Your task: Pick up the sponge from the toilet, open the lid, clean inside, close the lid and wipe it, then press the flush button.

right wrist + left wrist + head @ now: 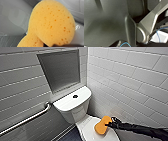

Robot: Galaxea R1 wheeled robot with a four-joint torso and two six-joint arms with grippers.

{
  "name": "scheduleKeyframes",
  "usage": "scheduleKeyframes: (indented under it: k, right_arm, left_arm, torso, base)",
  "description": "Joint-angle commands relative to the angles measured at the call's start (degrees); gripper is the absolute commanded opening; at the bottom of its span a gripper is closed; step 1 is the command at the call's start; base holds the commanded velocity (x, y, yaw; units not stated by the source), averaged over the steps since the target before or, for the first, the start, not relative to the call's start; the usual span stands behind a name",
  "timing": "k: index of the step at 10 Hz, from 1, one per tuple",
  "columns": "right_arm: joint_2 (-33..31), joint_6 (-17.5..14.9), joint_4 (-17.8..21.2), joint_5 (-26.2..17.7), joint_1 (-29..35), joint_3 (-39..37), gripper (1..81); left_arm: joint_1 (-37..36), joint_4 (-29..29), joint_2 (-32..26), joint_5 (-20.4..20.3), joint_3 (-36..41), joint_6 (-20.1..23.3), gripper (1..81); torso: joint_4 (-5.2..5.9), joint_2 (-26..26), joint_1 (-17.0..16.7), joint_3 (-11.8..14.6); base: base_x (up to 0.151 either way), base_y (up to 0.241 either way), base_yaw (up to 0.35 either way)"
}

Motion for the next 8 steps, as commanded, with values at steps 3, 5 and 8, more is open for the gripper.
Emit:
scheduleKeyframes:
  k: [3,5,8]
  right_arm:
    - [3.5,5.7,1.2,0.8,9.1,-4.3,1.0]
    - [8.6,7.7,1.2,0.8,9.8,-11.3,1.0]
    - [13.5,15.3,1.2,0.9,9.6,-22.3,1.0]
  left_arm:
    - [0.5,-0.6,-0.5,6.6,0.3,0.1,81.1]
    - [0.6,-0.7,-0.5,6.5,0.3,0.1,81.1]
    - [0.8,-0.7,-0.5,6.5,0.3,0.1,81.1]
  torso:
    - [0.00,-0.7,0.5,-3.0]
    - [0.00,-0.8,0.6,-4.0]
    - [0.00,-0.8,0.6,-4.0]
  base:
    - [0.000,0.000,0.000]
    - [0.000,0.000,0.000]
    - [0.000,0.000,0.000]
